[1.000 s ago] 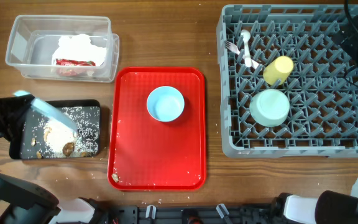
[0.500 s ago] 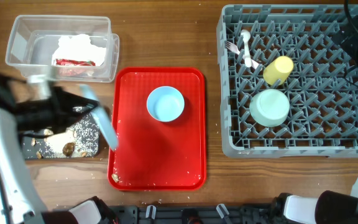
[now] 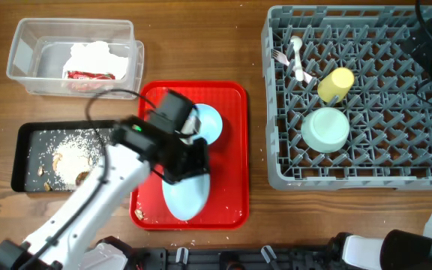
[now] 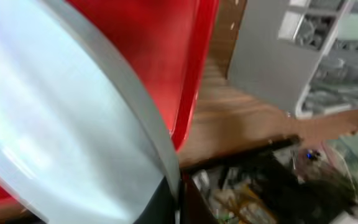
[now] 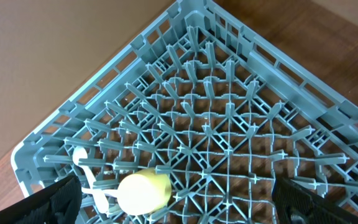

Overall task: Sort waste into correct bins and load items into the dishwasher rack
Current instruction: 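Set the emptied large blue bowl back on the red tray, withdraw left, then move the right gripper over the large blue bowl on the red tray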

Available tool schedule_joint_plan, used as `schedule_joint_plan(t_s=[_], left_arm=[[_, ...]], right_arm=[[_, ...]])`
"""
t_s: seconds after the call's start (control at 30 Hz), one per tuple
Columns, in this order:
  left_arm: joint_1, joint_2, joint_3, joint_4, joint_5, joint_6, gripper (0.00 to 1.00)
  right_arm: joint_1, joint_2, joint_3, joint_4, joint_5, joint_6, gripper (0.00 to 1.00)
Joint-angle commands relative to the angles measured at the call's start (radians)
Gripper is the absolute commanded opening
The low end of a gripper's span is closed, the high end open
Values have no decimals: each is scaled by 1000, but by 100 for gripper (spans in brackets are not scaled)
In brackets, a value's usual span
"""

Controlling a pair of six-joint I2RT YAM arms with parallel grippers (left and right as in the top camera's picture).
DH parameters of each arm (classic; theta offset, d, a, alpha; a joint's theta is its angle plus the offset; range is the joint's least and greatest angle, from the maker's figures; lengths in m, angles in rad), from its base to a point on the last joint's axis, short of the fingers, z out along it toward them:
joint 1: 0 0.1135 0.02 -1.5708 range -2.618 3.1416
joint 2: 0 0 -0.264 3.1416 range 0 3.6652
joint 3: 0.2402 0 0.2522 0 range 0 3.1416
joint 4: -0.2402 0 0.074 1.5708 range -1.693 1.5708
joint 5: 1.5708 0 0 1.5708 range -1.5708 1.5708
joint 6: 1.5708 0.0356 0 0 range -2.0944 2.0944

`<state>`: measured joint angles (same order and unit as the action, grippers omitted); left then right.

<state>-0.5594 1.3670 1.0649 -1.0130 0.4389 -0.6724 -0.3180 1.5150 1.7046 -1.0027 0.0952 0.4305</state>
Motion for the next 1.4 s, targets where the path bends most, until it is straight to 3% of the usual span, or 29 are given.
schedule_joint_plan(t_s=[0.0,0.07,0.1,0.17,0.2,0.4,0.5,0.53,0.57,0.63,0.8,0.97,1.03,1.13,1.23,1.37], left_arm=[[-132,-1,-91,143,-90,-164,4],[-189,8,-92,142,-175,-229,5],[-204,8,-92,143,-193,-230,14],[-211,8,-92,140,-205,-230,51],[-208,8,-92,139,-209,-226,60],[-61,-35,48,27,-244,-102,60],[51,-78,187,-133,-409,-90,62],[88,-90,220,-173,-458,-91,67],[135,-106,250,-209,-493,-91,83],[237,-143,267,-246,-497,-90,99],[490,-176,267,-402,-679,-91,100],[650,-176,264,-447,-608,-91,100],[659,-176,264,-447,-613,-90,100],[659,-176,264,-446,-635,-90,100],[659,-176,264,-430,-681,-90,100],[659,-176,264,-404,-690,-90,100]], right_arm=[[0,7,0,3,18,14,100],[0,7,0,3,18,14,100],[0,7,0,3,18,15,100],[0,7,0,3,18,15,100],[0,7,0,3,18,14,100],[0,7,0,4,18,14,100],[0,7,0,3,18,14,100],[0,7,0,3,18,14,100],[0,7,0,3,18,14,100],[0,7,0,4,17,14,100],[0,7,0,40,10,90,100],[0,7,0,51,5,504,100],[0,7,0,15,-114,624,100],[0,7,0,-42,-470,581,99],[66,8,-1,-45,-750,332,90],[290,8,-1,-70,-675,91,73]])
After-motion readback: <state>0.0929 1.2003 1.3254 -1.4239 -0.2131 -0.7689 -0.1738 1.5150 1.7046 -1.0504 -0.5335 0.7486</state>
